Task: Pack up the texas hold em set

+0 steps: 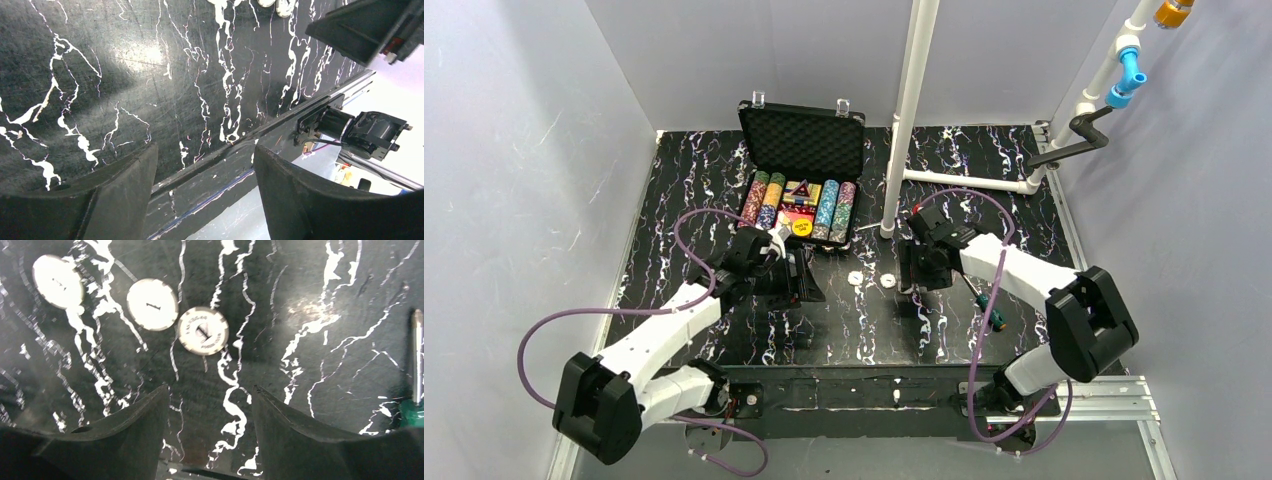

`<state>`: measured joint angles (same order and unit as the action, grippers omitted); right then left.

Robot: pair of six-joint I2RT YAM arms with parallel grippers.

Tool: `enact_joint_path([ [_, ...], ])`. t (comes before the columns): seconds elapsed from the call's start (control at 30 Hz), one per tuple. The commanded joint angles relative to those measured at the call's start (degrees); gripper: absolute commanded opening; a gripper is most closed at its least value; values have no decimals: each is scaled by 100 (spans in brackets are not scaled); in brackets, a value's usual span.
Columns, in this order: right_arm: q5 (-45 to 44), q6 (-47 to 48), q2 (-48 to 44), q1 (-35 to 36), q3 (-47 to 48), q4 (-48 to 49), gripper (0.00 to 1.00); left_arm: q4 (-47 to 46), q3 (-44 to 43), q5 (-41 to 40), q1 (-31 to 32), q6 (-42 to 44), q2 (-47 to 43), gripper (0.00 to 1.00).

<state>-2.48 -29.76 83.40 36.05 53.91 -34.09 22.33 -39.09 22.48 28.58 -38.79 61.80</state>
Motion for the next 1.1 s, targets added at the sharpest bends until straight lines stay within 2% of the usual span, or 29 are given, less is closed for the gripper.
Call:
enact_joint_path([
  [0.0, -744, -345, 228, 64, 100, 320, 68, 76, 96, -130, 42, -131, -343, 69],
  [0.57, -1460, -268, 1185, 652, 250, 610, 71, 250, 95, -88, 43, -11, -625, 70],
  [0.87, -1589, 1, 1415, 718, 298, 824, 68, 353, -12, -138, 44, 54, -624, 70],
  [1.07, -1660, 51, 1576, 739, 314, 834, 63, 406, -10, -189, 43, 51, -702, 70],
])
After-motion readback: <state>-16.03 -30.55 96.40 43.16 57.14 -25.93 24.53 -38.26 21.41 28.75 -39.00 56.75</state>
